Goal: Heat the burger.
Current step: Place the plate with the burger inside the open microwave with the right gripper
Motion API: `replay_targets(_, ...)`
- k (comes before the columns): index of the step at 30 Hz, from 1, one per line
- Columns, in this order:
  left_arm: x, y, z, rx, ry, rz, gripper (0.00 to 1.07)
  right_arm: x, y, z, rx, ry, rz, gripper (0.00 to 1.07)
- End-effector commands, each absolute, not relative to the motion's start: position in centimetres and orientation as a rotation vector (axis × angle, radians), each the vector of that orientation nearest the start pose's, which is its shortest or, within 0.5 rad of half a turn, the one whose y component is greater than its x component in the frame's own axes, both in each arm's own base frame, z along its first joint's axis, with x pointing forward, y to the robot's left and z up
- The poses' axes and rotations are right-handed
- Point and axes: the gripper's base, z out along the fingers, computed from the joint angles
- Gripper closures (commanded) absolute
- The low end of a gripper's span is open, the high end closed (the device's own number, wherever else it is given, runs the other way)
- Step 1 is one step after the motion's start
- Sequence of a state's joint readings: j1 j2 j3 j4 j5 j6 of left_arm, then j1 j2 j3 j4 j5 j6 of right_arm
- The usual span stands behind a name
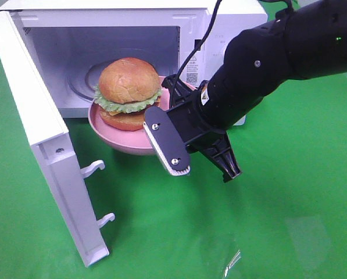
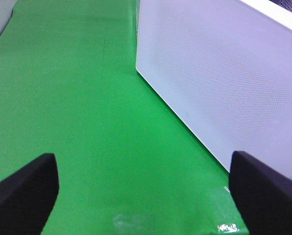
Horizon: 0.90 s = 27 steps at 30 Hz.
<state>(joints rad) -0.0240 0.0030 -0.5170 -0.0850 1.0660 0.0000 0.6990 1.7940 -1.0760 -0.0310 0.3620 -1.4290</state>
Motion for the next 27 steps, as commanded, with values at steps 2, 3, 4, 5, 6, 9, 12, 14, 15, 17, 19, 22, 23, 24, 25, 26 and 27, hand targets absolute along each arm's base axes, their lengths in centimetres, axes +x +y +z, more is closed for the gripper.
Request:
replay_targets(2,-0.7,-0.7,28.1,0.032,2.036,-0.124,0.20,29.1,24.5,19.4,-2.195,1.188,-0.333,1.07)
replay_targets(3,-0.7,-0.7,28.1,0.032,2.036,-0.124,0.20,29.5,24.8,19.3,-2.188,1.190,-0.333,1.07)
replay_targets(4,-0.7,-0.7,28.1,0.032,2.036,-0.124,0.20,29.5,24.8,19.3,-2.188,1.190,-0.333,1.07)
replay_targets(5,-0.7,-0.7,28.1,0.032,2.036,-0.124,0.20,29.8,25.0,19.4,-2.178,1.194,-0.333,1.07)
replay_targets(6,-0.7,-0.7,28.1,0.032,2.036,-0.124,0.20,30.1,25.3,19.3,-2.166,1.208,-0.328,1.07)
replay_targets(9,-0.7,-0.7,28.1,0.032,2.036,-0.124,0.20,30.4,25.5,19.3,-2.159,1.214,-0.326,1.07)
replay_targets(12,-0.7,-0.7,28.1,0.032,2.036,-0.124,0.20,30.9,25.9,19.0,-2.159,1.215,-0.325,1.07)
replay_targets(14,-0.7,-0.7,28.1,0.032,2.036,-0.124,0.20,31.2,26.2,19.0,-2.156,1.214,-0.326,1.07)
replay_targets(15,-0.7,-0.7,28.1,0.032,2.036,-0.124,0.20,31.5,26.5,18.8,-2.157,1.211,-0.329,1.07)
replay_targets(17,-0.7,-0.7,28.1,0.032,2.036,-0.124,0.20,31.8,26.7,18.7,-2.155,1.209,-0.331,1.07)
replay_targets(19,-0.7,-0.7,28.1,0.032,2.036,-0.124,0.20,32.1,27.0,18.7,-2.153,1.207,-0.333,1.07)
replay_targets(22,-0.7,-0.7,28.1,0.032,2.036,-0.124,0.20,32.5,27.2,18.7,-2.153,1.206,-0.335,1.07)
replay_targets(23,-0.7,-0.7,28.1,0.032,2.036,-0.124,0.20,32.8,27.5,18.5,-2.156,1.212,-0.340,1.07)
replay_targets(24,-0.7,-0.7,28.1,0.032,2.036,-0.124,0.20,32.8,27.5,18.5,-2.156,1.212,-0.340,1.07)
replay_targets(25,-0.7,-0.7,28.1,0.032,2.036,-0.124,0.20,33.2,27.8,18.5,-2.144,1.229,-0.336,1.07)
replay_targets(26,-0.7,-0.7,28.1,0.032,2.036,-0.124,0.20,33.2,27.8,18.5,-2.144,1.229,-0.336,1.07)
replay_targets(27,-0.7,-0.7,28.1,0.032,2.036,-0.124,0.20,33.6,28.0,18.5,-2.139,1.228,-0.347,1.07)
